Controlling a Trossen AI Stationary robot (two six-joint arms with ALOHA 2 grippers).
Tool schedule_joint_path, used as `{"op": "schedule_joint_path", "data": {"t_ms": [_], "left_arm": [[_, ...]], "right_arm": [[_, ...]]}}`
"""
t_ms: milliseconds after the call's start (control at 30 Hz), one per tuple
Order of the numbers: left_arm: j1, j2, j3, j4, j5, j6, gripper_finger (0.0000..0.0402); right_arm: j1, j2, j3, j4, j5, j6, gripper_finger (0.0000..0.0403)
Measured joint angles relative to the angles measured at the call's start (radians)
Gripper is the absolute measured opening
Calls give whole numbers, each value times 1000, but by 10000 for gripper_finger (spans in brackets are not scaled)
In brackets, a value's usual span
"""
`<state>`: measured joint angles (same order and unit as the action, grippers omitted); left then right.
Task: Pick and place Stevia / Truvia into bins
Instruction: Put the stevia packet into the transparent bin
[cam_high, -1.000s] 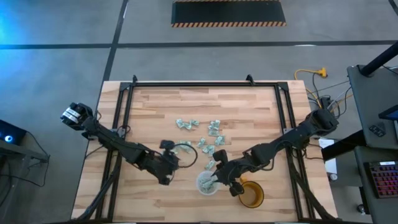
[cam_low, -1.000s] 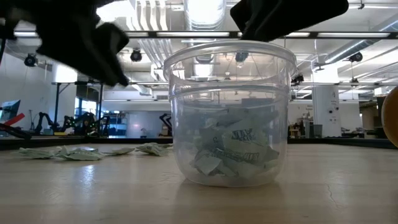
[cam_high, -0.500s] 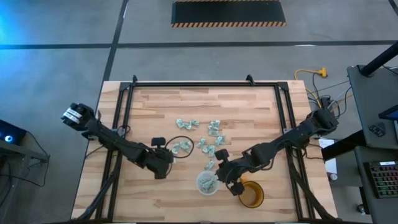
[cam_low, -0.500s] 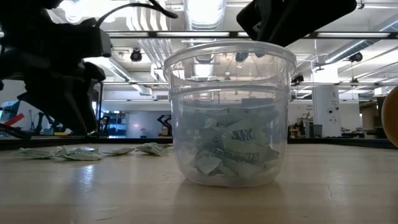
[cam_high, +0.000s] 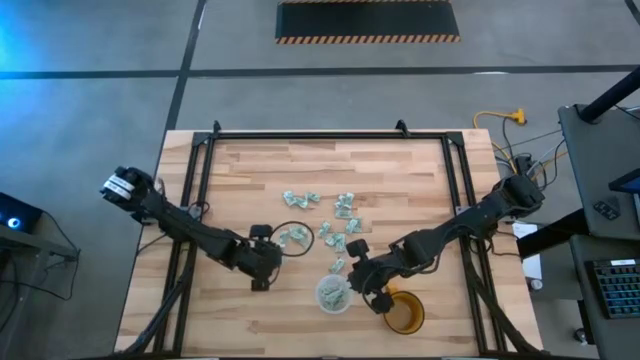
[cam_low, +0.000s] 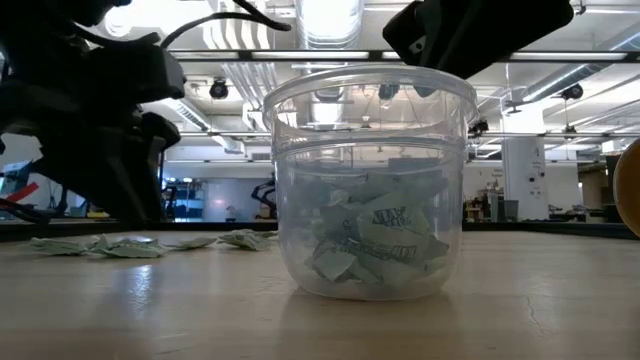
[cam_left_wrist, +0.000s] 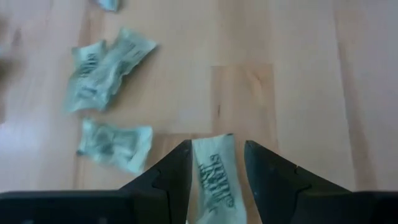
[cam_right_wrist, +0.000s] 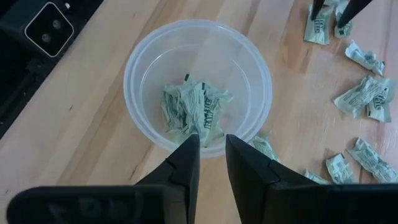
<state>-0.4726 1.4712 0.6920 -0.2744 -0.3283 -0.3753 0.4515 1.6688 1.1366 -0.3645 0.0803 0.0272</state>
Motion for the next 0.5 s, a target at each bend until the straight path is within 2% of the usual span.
{"op": "schedule_joint_path", "data": {"t_ms": [200, 500], "left_arm": [[18, 74, 1, 12, 42, 20, 130], [29, 80, 2, 8, 50, 20, 130]], "right_arm": [[0, 0, 0, 0, -2, 23, 68], [0, 0, -1, 0, -2, 23, 68]]}}
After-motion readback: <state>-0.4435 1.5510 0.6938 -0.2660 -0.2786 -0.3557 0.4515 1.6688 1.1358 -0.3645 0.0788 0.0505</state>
